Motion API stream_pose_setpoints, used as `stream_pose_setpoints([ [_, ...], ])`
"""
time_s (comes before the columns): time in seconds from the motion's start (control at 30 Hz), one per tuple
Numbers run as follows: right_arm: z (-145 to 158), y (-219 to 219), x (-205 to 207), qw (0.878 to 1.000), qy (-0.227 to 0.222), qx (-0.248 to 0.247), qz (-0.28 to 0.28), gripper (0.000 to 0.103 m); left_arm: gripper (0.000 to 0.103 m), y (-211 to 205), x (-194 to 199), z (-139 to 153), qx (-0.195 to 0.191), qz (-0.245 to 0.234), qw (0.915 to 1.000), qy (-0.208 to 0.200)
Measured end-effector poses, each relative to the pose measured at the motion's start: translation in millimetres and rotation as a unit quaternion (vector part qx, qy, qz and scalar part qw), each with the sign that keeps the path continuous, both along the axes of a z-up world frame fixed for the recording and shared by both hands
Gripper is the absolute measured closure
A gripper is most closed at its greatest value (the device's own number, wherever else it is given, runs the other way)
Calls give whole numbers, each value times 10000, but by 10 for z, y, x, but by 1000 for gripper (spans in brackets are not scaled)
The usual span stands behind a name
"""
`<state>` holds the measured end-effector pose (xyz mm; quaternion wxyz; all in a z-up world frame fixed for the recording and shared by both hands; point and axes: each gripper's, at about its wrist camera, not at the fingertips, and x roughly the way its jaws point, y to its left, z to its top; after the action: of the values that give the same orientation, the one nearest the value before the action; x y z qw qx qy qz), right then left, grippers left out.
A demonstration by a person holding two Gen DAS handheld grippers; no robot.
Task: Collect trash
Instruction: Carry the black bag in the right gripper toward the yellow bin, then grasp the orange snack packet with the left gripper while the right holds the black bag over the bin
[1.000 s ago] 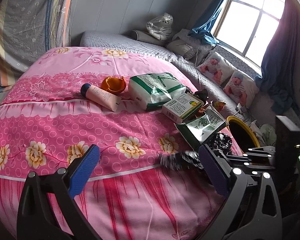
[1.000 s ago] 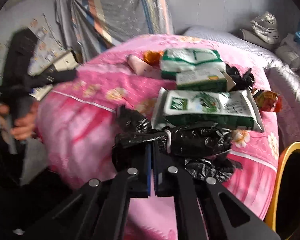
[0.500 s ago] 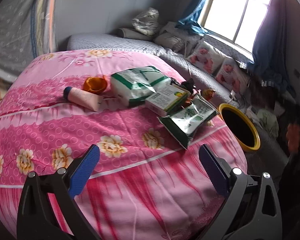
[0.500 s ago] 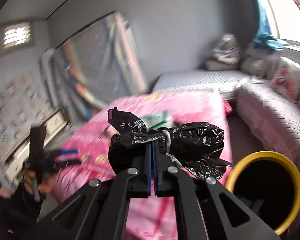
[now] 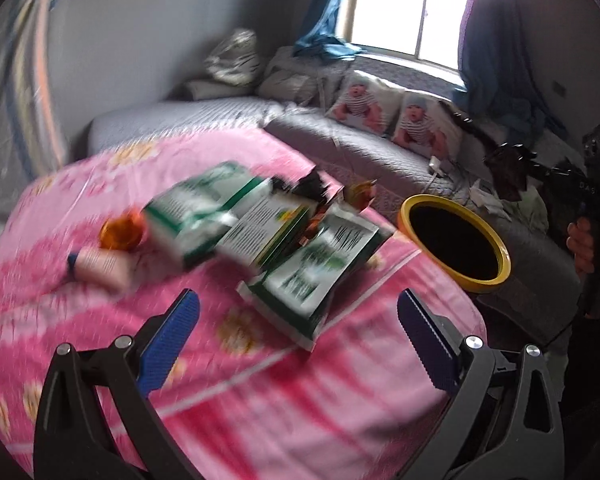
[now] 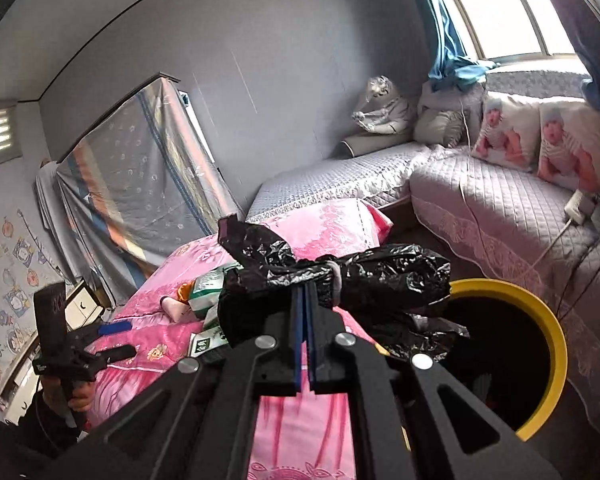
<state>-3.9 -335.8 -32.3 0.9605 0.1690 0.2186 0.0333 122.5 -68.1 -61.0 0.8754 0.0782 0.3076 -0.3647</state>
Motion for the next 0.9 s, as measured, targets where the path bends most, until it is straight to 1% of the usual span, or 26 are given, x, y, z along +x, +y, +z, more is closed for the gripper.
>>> stream_pose_setpoints([
  [0.03, -10, -43, -15, 10000, -9, 44, -23, 102, 9, -75, 11, 23, 20, -89, 9999, -52],
  [0.07, -37, -91, -21, 9999, -19, 118, -44, 102, 9, -248, 60, 70, 72, -283, 9994, -174],
  [0.13, -76, -165, -82, 9998, -30, 199, -68, 102, 9, -484, 125, 117, 178, -482, 9981, -334],
  [0.17, -98, -179, -93, 9997, -27, 226, -80, 102, 9, -670, 186, 134, 298, -610, 9968, -422],
  [0.33, -220, -348, -129, 9991, 37, 388, -146, 102, 9, -1400, 469, 93, 812, -1046, 9895, -584],
  [0.43, -296, -446, -171, 9986, 83, 480, -212, 102, 9, -1721, 632, 15, 1076, -1227, 9851, -546],
  [0.5, -352, -510, -211, 9980, 110, 555, -274, 102, 14, -1964, 762, -73, 1311, -1408, 9802, -461],
  [0.53, -371, -538, -232, 9978, 118, 590, -291, 102, 18, -2032, 792, -107, 1387, -1459, 9786, -429],
  [0.6, -424, -588, -263, 9972, 135, 654, -343, 102, 20, -2219, 907, -207, 1623, -1548, 9740, -303],
  [0.7, -481, -645, -308, 9964, 158, 731, -401, 102, 20, -2387, 1067, -363, 1880, -1534, 9699, -174],
  [0.8, -517, -687, -339, 9957, 179, 786, -449, 102, 23, -2452, 1218, -486, 1970, -1419, 9700, 75],
  [0.87, -532, -704, -355, 9954, 185, 807, -476, 102, 34, -2461, 1302, -553, 2011, -1378, 9696, 224],
  [0.9, -542, -711, -366, 9952, 189, 821, -491, 102, 38, -2473, 1343, -593, 2054, -1341, 9690, 301],
])
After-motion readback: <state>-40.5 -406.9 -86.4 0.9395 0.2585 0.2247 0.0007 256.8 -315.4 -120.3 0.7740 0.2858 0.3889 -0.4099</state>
